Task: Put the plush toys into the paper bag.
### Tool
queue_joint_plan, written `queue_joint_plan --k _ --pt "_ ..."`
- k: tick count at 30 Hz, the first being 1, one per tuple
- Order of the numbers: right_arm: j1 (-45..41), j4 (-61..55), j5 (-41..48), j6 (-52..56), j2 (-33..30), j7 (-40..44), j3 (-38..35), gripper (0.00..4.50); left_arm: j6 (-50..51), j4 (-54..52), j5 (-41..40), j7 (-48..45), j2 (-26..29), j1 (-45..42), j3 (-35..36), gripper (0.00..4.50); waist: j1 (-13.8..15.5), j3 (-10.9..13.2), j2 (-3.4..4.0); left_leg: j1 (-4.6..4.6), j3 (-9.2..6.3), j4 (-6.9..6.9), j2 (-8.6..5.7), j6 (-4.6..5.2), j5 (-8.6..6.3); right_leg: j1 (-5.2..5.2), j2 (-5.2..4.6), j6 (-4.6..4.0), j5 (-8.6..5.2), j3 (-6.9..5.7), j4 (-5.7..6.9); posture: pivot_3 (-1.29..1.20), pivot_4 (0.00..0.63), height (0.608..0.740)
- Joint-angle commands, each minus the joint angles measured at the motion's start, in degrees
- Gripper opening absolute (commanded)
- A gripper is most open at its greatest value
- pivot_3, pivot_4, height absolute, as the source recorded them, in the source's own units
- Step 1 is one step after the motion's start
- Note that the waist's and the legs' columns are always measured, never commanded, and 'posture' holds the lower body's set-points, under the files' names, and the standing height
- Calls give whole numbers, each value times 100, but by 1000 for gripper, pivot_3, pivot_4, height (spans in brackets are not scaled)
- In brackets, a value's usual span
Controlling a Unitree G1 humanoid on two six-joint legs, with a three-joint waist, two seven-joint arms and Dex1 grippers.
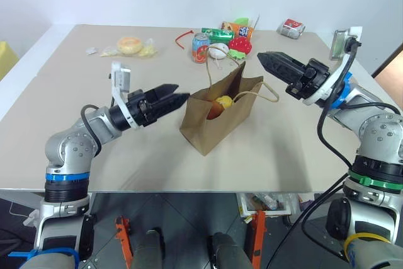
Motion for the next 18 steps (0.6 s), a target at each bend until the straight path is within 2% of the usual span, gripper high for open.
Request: queue_joint_plan --k 1,5,9,11,12,14,15,17,18 --pt "-340 -208 645 -112 -157 -215 -612 3505 -554 -119 507 -438 216 118 -243 4500 1 1 1 0 1 0 0 1 0 0 0 -4 -1 1 0 0 150 740" --pt "-50 -543 927 100 -680 111 -762 3505 -734 -127 706 -859 485 251 -341 4500 9 1 1 -1 1 -1 1 1 0 0 -1 -10 -6 -2 0 0 150 740" --pt "1342 -1571 926 577 -1788 1028 -769 3505 -753 -313 740 -1352 918 501 -321 4500 42 -1 -3 -3 -1 -11 -2 4 -2 1 -7 -27 -17 -6 0 0 150 740" --pt "1985 -1887 933 676 -2132 1320 -893 3505 -786 -450 798 -1483 1086 632 -356 4500 33 -1 -2 -2 -1 -14 -1 3 -15 3 -10 -44 -28 -9 0 0 150 740" --pt "2227 -2009 927 724 -2238 1415 -933 3275 -810 -517 809 -1547 1157 691 -375 4500 13 1 2 -2 0 -14 -2 3 -16 2 -10 -44 -28 -9 0 0 150 740" --pt "2729 -2291 817 743 -2390 1689 -959 2414 -780 -663 809 -1659 1267 797 -399 4500 12 0 1 1 -2 -17 -1 3 -17 2 -9 -21 -37 -11 1 0 150 740" --pt "2951 -2355 831 719 -2408 1742 -960 2414 -811 -731 839 -1701 1318 854 -414 4500 3 1 2 1 -2 -16 -1 3 -18 4 -9 -18 -40 -12 1 0 150 740" --pt "3302 -2456 785 570 -2389 1855 -907 1370 -918 -796 914 -1709 1369 921 -416 4500 6 0 0 7 -4 -8 0 3 -18 10 -9 -18 -44 -13 1 0 150 740" --pt "3432 -2508 784 508 -2359 1880 -862 1189 -962 -813 943 -1681 1374 942 -397 4500 7 0 1 9 -4 -7 0 3 -18 11 -9 -18 -44 -13 1 0 150 740"
